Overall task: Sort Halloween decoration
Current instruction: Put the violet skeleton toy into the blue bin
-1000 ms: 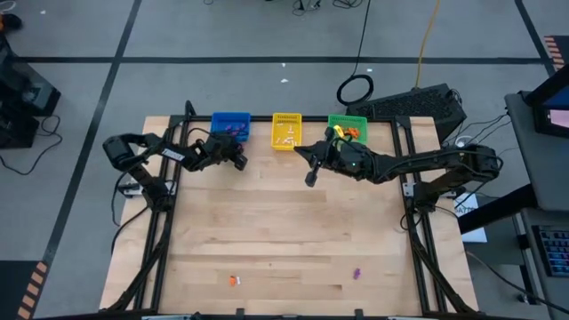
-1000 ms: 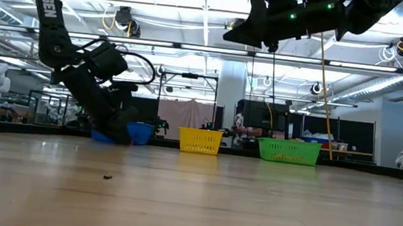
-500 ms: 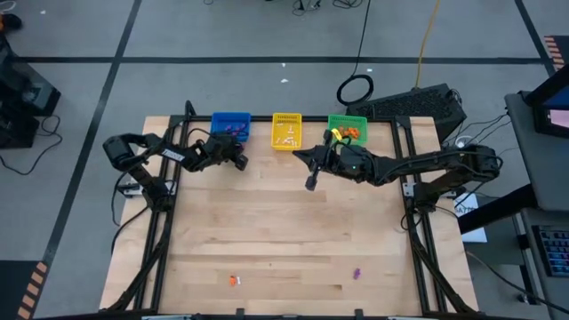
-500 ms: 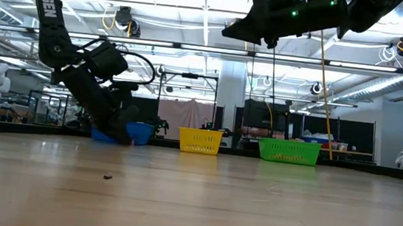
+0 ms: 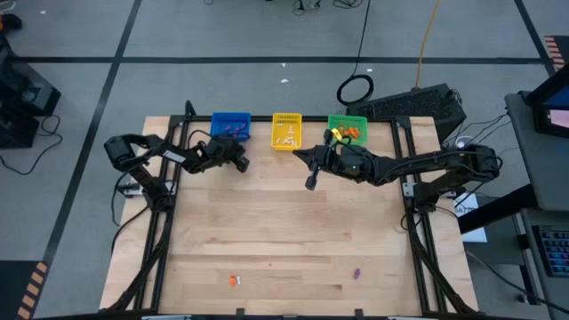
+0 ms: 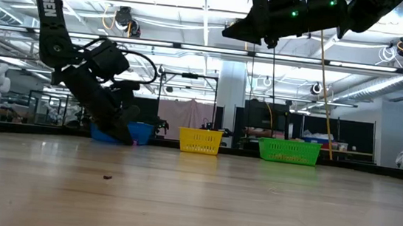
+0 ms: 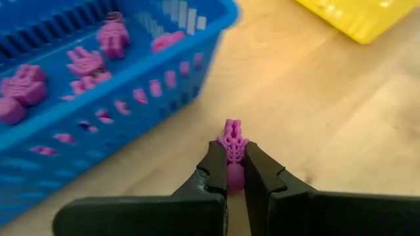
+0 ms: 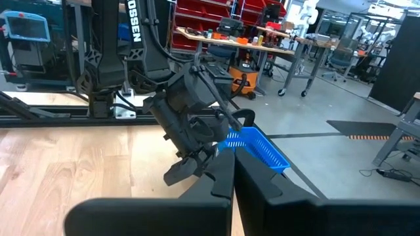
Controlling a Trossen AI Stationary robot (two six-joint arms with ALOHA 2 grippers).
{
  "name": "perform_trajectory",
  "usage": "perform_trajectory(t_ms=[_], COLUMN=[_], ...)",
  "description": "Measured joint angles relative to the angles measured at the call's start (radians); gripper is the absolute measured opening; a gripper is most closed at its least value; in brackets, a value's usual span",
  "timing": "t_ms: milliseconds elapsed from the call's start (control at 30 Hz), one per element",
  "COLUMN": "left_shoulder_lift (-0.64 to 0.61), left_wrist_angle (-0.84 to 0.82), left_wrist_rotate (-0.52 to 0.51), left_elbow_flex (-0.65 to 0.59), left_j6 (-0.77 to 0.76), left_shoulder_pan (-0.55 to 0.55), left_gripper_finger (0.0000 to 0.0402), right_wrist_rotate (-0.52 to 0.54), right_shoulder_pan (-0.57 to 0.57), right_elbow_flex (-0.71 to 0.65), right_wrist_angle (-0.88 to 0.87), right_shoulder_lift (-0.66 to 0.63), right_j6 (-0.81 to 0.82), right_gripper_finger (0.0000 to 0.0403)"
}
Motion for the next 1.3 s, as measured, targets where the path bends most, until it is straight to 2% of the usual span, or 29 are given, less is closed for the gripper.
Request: perform_trajectory(t_ms=[133,333,467,567,700,867,1000,1100,1300], left_shoulder_lift=[0.0,-0.031,-0.105,-0.181,-0.254,-0.269,-0.267,-0.267,-0.267], left_wrist_angle=[0.001,-0.028,-0.109,-0.228,-0.5,-0.789,-0.903,-0.94,-0.979], left_wrist_rotate=[0.031,0.175,0.271,0.311,0.312,0.308,0.294,0.266,0.237], left_elbow_flex=[0.0,0.0,-0.002,0.017,0.07,0.146,0.179,0.194,0.22], left_j6=[-0.001,-0.002,-0.006,-0.006,0.035,0.067,0.072,0.049,0.101], left_shoulder_pan=[-0.029,-0.068,-0.09,-0.106,-0.139,-0.181,-0.219,-0.248,-0.282], left_gripper_finger=[0.0013,0.0013,0.0013,0.0013,0.0012,0.0012,0.0014,0.0047,0.0157], right_wrist_rotate=[0.001,0.001,0.002,0.002,0.001,0.0,0.0,-0.001,-0.001], right_shoulder_pan=[0.0,0.0,0.0,0.0,0.0,0.0,0.0,-0.001,-0.001], right_elbow_flex=[0.0,0.0,0.0,0.0,0.001,0.001,0.001,0.001,0.001], right_wrist_angle=[-0.008,-0.042,-0.071,-0.09,-0.15,-0.232,-0.249,-0.248,-0.252], right_shoulder_lift=[0.0,0.0,0.0,0.0,0.0,0.0,0.0,0.0,0.0], right_j6=[-0.002,-0.019,-0.026,-0.034,-0.061,-0.082,-0.082,-0.081,-0.082], right_gripper_finger=[0.0,0.0,0.0,0.0,0.0,0.0,0.0,0.0,0.0])
